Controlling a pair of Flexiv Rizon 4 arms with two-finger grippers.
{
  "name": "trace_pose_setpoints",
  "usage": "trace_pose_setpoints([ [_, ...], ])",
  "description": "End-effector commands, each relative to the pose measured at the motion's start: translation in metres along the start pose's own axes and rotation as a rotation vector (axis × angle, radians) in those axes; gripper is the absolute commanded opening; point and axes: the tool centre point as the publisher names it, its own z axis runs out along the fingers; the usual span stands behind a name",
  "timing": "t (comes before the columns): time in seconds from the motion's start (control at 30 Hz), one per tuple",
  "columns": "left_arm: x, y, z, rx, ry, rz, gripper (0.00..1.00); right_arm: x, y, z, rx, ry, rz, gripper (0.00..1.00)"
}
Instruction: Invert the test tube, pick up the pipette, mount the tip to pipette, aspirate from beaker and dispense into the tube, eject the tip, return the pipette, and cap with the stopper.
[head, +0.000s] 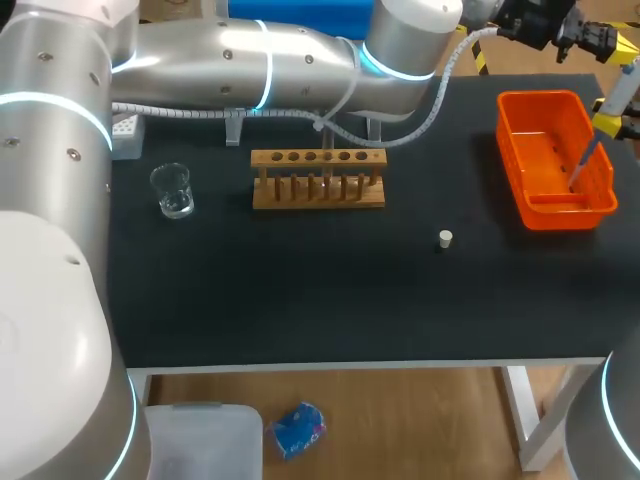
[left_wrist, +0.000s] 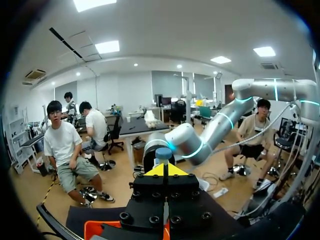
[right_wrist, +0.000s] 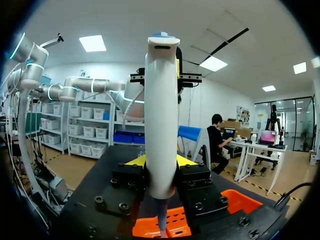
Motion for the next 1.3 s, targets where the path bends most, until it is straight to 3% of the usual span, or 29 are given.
trace_pose_setpoints([
  [0.03,-0.001,0.006,0.003,-0.003,0.006,-0.002,0.00,-0.001,0.004,0.000,0.000,0.003,-0.001,0.00],
  [0.9,0.000,0.020,0.005,0.023,-0.003,-0.015,0.00,-0.001,0.004,0.000,0.000,0.003,-0.001,0.00],
  [1.3,0.000,0.001,-0.013,0.020,-0.065,0.021,0.00,-0.001,0.004,0.000,0.000,0.003,-0.001,0.00],
])
